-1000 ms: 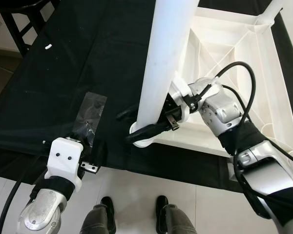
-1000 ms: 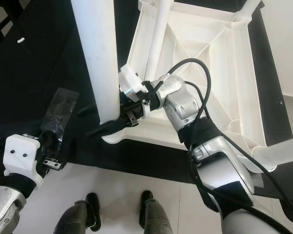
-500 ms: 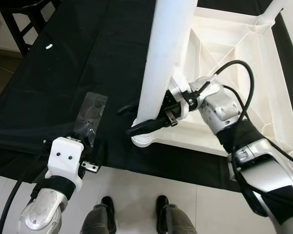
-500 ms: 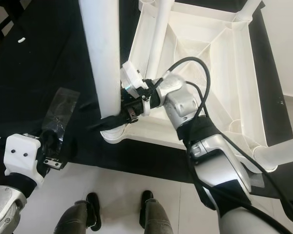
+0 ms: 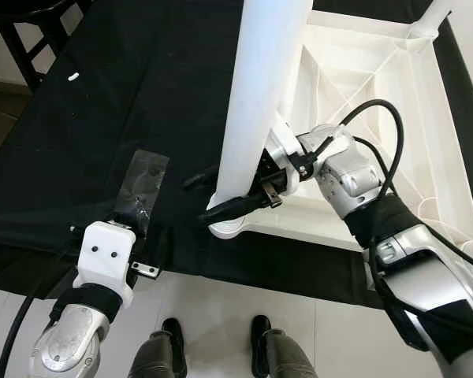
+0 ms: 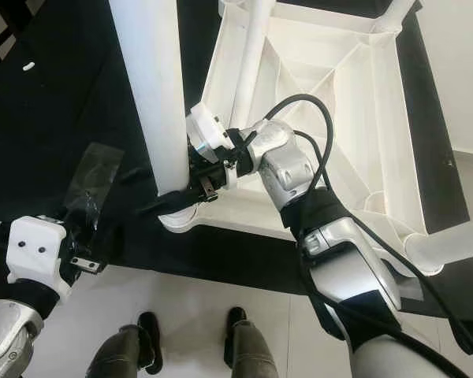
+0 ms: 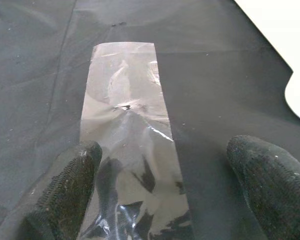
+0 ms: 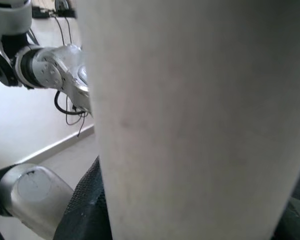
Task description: Building children table
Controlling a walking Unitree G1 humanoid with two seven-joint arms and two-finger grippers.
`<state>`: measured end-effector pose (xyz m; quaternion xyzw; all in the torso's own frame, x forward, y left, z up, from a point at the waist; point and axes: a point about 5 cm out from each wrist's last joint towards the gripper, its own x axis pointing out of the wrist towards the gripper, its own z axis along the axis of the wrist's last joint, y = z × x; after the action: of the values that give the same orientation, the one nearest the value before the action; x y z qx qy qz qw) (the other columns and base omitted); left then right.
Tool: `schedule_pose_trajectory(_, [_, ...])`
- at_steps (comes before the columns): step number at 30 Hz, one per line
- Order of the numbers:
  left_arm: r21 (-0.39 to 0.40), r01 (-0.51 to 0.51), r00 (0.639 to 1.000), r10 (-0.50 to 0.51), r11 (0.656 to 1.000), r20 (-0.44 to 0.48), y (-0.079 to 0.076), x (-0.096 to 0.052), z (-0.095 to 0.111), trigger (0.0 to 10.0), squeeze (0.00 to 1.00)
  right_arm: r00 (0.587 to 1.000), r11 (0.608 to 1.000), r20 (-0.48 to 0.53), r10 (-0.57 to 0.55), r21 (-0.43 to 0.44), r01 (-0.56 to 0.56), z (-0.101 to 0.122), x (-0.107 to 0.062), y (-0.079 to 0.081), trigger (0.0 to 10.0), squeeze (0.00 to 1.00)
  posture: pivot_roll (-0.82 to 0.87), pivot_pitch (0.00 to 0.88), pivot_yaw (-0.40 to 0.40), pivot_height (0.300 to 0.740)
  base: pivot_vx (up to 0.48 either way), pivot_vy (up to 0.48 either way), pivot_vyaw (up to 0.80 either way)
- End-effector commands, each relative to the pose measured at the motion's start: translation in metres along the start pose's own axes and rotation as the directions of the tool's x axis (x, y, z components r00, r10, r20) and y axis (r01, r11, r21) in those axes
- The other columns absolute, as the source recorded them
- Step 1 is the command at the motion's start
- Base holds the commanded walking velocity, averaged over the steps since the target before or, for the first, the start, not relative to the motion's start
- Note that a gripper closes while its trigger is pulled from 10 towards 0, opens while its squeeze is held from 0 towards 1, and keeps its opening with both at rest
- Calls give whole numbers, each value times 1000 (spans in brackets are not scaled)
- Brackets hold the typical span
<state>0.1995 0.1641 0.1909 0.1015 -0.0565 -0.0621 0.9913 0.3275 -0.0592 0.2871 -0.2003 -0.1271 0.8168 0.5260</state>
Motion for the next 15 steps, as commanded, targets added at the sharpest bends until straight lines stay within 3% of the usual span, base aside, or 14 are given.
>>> schedule_pose_trajectory(1, [-13, 0, 1000, 0, 1000, -14, -3, -4, -1, 10000, 0, 994, 993, -113, -4, 113, 17, -32, -1, 8, 10000, 0, 15, 410, -75, 740, 0, 0, 0])
schedule_pose_trajectory(8, [-14, -1, 1000, 1, 1000, -14, -4, -4, -2, 10000, 0, 964, 966, -183, -195, 134, 221, -43, -2, -1, 10000, 0, 14, 400, -78, 740, 0, 0, 0])
schedule_pose_trajectory(10, [-15, -3, 1000, 2, 1000, -14, -4, -3, -2, 10000, 0, 945, 938, -176, -275, 166, 304, -49, -4, 3, 10000, 0, 11, 395, -79, 740, 0, 0, 0])
schedule_pose_trajectory(15, [-15, -4, 1000, 4, 1000, -13, -4, -2, -3, 10000, 0, 926, 912, -174, -336, 186, 366, -53, -11, 14, 10000, 0, 3, 392, -73, 740, 0, 0, 0])
